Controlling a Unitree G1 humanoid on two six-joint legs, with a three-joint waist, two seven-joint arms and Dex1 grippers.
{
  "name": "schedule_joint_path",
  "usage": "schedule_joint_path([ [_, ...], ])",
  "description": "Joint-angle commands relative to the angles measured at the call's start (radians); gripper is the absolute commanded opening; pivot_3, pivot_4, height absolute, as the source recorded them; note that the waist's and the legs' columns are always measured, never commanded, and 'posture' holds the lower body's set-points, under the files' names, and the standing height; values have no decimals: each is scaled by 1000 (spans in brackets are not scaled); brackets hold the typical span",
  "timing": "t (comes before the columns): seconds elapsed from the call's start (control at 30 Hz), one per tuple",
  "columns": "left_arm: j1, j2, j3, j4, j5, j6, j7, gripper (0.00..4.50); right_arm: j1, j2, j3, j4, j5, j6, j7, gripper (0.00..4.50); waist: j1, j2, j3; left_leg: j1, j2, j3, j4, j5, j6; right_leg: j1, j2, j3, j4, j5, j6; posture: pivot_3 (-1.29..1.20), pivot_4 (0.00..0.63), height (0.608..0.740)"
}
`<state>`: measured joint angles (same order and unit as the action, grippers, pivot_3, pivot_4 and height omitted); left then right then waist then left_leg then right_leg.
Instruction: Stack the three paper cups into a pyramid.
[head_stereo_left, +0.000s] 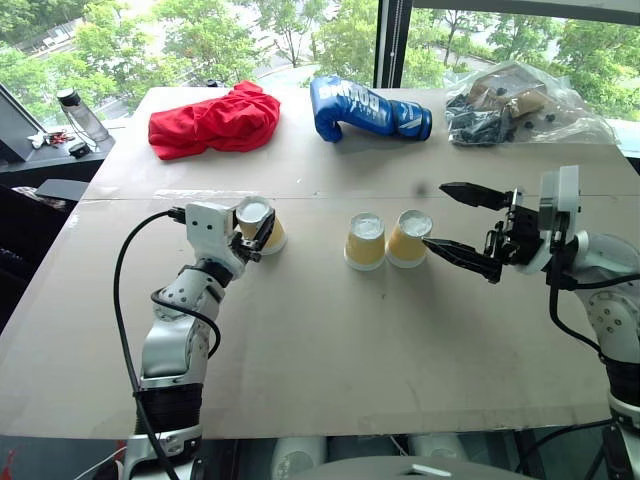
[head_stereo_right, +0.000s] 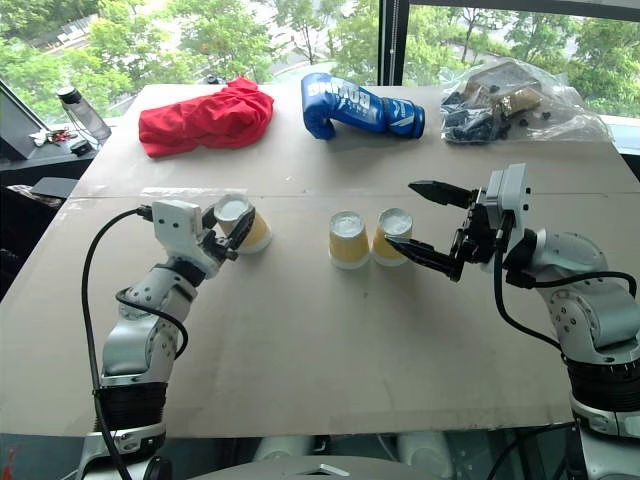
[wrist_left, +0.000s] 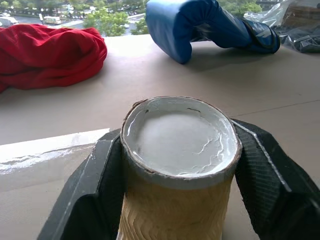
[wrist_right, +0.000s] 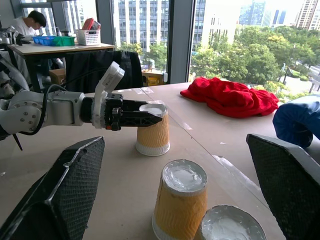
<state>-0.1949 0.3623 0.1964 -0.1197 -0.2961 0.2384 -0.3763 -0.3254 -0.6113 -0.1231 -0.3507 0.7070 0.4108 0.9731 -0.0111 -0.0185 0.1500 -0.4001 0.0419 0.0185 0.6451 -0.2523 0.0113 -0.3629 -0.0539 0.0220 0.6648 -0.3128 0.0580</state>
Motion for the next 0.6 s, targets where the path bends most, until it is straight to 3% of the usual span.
schedule_joint_path([
  [0.03,-34,7,10,-44,-16,4,-2,2430,14,-7,-33,-26,3,-25,-1,4500,1,0,0,0,0,0,0,0,0,0,0,0,0,0,0,0,150,740],
  [0.2,-137,24,-10,-47,-57,57,-50,2430,33,-21,-65,-5,-9,-47,-7,4500,8,0,0,-1,0,-1,2,0,0,0,0,-1,0,0,0,0,150,740],
  [0.4,-366,46,-143,-64,-201,206,-293,2430,94,-61,-138,36,-24,-71,11,4500,25,0,0,-3,-2,-2,4,0,-1,0,0,-3,0,0,0,0,150,740],
  [0.6,-521,35,-221,-34,-277,305,-428,2430,156,-94,-182,34,-9,-64,25,4500,17,0,0,-3,-1,-2,4,2,-4,0,2,-2,0,0,0,0,150,740],
])
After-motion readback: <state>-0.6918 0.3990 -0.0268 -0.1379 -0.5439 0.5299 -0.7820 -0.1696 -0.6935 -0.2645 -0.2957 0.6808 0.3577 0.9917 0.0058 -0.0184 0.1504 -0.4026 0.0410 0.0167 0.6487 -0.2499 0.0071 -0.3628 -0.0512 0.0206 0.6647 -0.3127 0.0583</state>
